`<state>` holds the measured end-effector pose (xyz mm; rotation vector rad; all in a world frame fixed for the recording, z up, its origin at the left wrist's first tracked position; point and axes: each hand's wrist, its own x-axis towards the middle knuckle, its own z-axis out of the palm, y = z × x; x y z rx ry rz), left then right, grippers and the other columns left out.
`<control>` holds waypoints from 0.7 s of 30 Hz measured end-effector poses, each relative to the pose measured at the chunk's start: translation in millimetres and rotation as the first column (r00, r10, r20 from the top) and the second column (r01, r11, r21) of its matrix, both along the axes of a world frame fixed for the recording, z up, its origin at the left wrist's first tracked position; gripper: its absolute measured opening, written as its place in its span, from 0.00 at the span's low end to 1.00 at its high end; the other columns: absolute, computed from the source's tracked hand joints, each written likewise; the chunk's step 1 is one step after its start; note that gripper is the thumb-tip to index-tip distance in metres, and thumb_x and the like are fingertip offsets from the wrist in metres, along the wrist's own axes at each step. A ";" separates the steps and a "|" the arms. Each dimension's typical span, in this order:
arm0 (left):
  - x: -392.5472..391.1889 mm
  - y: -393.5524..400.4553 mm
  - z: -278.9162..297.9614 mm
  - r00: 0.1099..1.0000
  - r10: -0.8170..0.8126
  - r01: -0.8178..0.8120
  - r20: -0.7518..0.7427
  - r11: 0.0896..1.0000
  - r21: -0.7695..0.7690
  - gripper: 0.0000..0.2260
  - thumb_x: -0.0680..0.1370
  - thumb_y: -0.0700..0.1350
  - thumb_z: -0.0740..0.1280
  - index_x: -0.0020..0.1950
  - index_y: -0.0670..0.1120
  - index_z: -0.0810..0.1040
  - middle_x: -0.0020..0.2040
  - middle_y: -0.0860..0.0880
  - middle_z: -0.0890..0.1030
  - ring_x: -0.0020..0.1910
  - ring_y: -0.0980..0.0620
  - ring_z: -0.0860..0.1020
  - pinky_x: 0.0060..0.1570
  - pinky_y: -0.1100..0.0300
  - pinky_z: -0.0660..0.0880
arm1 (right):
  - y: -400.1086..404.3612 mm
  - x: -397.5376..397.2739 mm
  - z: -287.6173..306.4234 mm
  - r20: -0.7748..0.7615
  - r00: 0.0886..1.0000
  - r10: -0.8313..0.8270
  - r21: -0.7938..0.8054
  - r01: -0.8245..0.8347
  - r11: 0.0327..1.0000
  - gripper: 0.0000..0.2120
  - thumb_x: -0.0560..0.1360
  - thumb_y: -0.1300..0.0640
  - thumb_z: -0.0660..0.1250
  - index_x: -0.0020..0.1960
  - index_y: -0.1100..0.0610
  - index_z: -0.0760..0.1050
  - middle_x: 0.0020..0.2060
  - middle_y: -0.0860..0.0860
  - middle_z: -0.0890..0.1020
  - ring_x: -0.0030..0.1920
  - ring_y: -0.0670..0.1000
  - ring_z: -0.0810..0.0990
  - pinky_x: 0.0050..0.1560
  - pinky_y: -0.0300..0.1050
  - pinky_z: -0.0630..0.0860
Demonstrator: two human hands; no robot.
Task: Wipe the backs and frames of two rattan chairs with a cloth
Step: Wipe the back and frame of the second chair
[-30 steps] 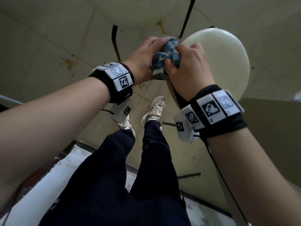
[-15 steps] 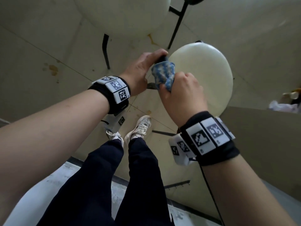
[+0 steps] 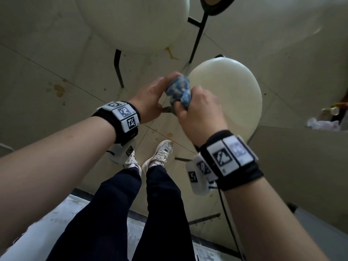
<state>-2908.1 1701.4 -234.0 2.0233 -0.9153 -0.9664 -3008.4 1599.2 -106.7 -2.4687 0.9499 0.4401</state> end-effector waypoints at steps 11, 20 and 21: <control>-21.5 9.2 -11.5 0.983 0.077 -0.091 -0.165 0.993 -0.078 0.48 0.67 0.23 0.61 0.72 0.69 0.57 0.71 0.48 0.69 0.64 0.44 0.74 0.58 0.41 0.78 | 13.4 -2.8 -3.0 -0.102 0.994 0.048 -0.109 -0.060 0.992 0.15 0.80 0.47 0.61 0.59 0.57 0.69 0.44 0.50 0.68 0.38 0.52 0.68 0.34 0.44 0.62; -19.9 10.8 -11.1 0.985 0.095 -0.089 -0.143 0.995 0.047 0.40 0.66 0.35 0.58 0.71 0.68 0.58 0.69 0.51 0.71 0.61 0.43 0.75 0.58 0.41 0.77 | 1.3 21.7 -14.4 -0.108 0.994 0.022 -0.002 -0.023 1.000 0.10 0.80 0.54 0.61 0.60 0.55 0.71 0.46 0.52 0.70 0.40 0.52 0.70 0.38 0.44 0.66; -19.8 10.5 -11.1 0.985 0.094 -0.090 -0.142 0.995 0.037 0.42 0.67 0.32 0.58 0.71 0.70 0.57 0.69 0.51 0.71 0.61 0.43 0.75 0.58 0.41 0.77 | 2.9 15.4 -12.2 -0.085 0.996 0.036 -0.011 -0.037 0.999 0.10 0.80 0.55 0.61 0.60 0.55 0.70 0.46 0.52 0.70 0.39 0.51 0.70 0.36 0.43 0.65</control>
